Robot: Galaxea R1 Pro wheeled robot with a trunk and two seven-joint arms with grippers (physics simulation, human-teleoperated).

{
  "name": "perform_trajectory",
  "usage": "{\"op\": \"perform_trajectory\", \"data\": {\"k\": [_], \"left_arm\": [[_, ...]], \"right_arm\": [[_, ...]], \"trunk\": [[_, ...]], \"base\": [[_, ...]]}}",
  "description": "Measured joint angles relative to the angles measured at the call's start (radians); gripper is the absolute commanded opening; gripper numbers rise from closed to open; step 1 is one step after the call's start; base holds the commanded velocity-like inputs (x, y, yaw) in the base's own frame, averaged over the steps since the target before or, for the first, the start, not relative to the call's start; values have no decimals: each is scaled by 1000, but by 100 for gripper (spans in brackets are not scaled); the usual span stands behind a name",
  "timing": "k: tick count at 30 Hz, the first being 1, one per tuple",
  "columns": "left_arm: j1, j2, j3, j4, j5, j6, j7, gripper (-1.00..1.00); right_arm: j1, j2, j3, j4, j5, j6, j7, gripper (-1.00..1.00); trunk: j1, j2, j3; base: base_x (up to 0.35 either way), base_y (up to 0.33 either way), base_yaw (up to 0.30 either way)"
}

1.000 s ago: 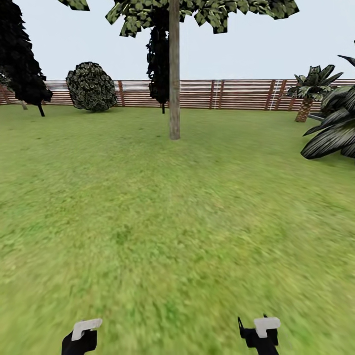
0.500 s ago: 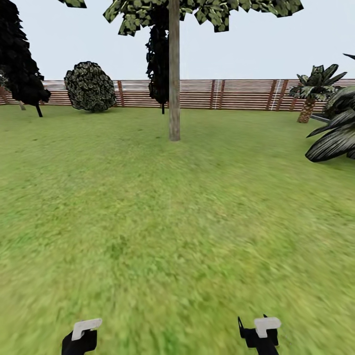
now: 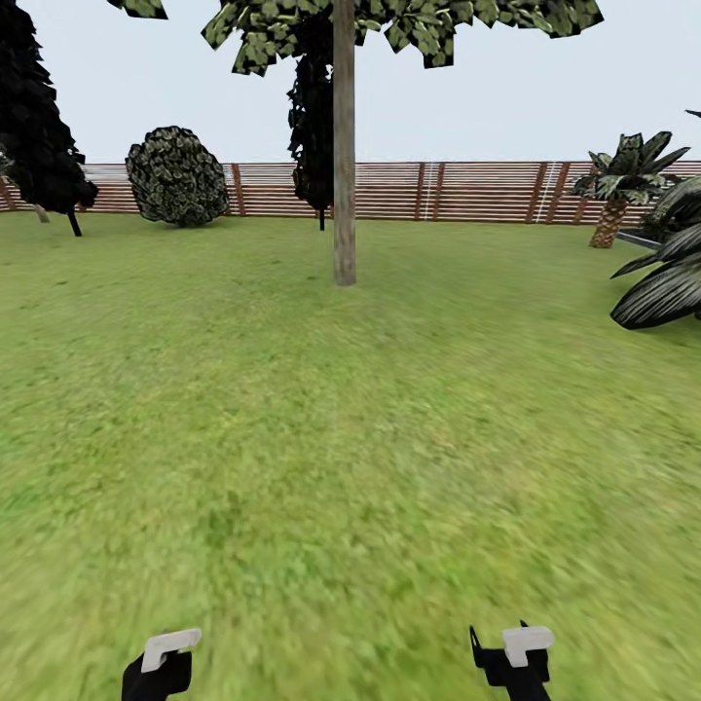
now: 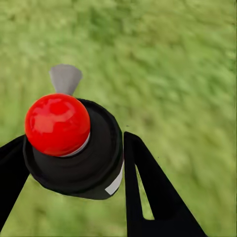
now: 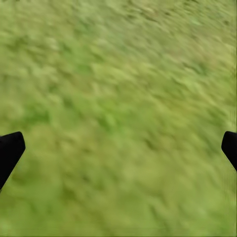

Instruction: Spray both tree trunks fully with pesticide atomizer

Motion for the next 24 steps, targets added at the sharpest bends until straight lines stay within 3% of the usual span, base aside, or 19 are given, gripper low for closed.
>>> {"op": "perform_trajectory", "data": {"k": [24], "left_arm": [[-1,0,0,0,1,0,0,-100]], "right_arm": [[0,0,0,0,0,2,0,100]], "trunk": [[0,0,0]], "base": [[340,0,0]]}}
